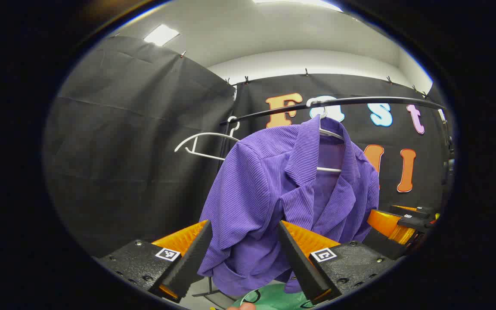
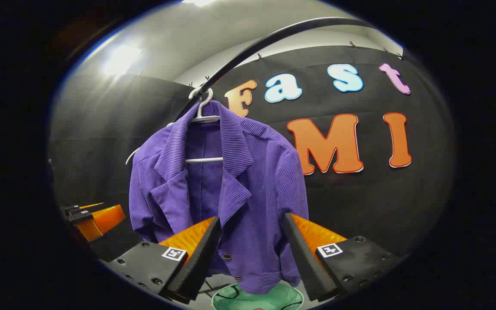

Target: Grasp the clothes on the hanger with both hands and then place them into the laundry hamper below.

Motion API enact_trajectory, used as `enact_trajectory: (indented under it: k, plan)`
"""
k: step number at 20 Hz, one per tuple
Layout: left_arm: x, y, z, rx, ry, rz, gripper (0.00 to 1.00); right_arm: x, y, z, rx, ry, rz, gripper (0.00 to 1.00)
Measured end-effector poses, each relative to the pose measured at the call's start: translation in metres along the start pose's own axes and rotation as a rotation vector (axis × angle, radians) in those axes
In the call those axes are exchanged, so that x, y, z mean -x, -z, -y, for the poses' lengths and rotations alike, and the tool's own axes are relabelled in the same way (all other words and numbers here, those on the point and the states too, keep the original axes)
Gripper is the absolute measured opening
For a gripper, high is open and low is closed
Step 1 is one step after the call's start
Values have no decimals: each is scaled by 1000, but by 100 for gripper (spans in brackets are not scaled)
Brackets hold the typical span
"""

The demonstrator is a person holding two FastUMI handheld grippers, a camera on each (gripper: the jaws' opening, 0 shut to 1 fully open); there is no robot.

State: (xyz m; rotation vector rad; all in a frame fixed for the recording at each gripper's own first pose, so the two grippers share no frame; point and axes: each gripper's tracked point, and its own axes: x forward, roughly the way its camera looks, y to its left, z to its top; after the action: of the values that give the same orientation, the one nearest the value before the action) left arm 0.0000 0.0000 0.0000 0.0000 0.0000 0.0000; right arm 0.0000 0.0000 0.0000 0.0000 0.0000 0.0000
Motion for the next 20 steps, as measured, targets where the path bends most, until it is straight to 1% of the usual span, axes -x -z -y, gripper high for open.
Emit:
enact_trajectory:
  k: [1, 6, 7, 8, 10, 11, 14, 15, 16, 17, 18, 20]
  plan:
    - [0, 0, -1, -3, 0, 3, 95, 1, 1, -2, -3, -5, -2, 89]
    - [4, -4, 1, -12, 9, 12, 95, 3, 2, -4, -11, -9, 3, 89]
    - [4, -4, 2, -13, 11, 13, 91, 4, 2, -3, -13, -6, 6, 88]
    - [5, -5, 2, -16, 12, 12, 92, 4, 1, -3, -15, -5, 8, 88]
    - [6, -6, 3, -23, 16, 15, 92, 2, 2, -1, -24, -2, 6, 89]
    - [6, -6, 3, -26, 17, 18, 92, 2, 1, -1, -30, -2, 6, 95]
    - [7, -8, 4, -32, 19, 20, 92, -4, 2, -6, -45, -14, 7, 95]
    - [8, -8, 4, -32, 18, 20, 92, -11, 3, -10, -51, -31, 6, 100]
    - [8, -9, 4, -34, 17, 21, 92, -18, 8, -15, -59, -46, -12, 95]
    - [9, -9, 4, -36, 16, 22, 92, -27, 13, -18, -70, -57, -28, 95]
    - [10, -10, 3, -39, 14, 23, 92, -36, 15, -21, -81, -64, -37, 89]
    - [13, -11, 1, -46, 9, 25, 91, -59, 18, -26, -92, -65, -57, 88]
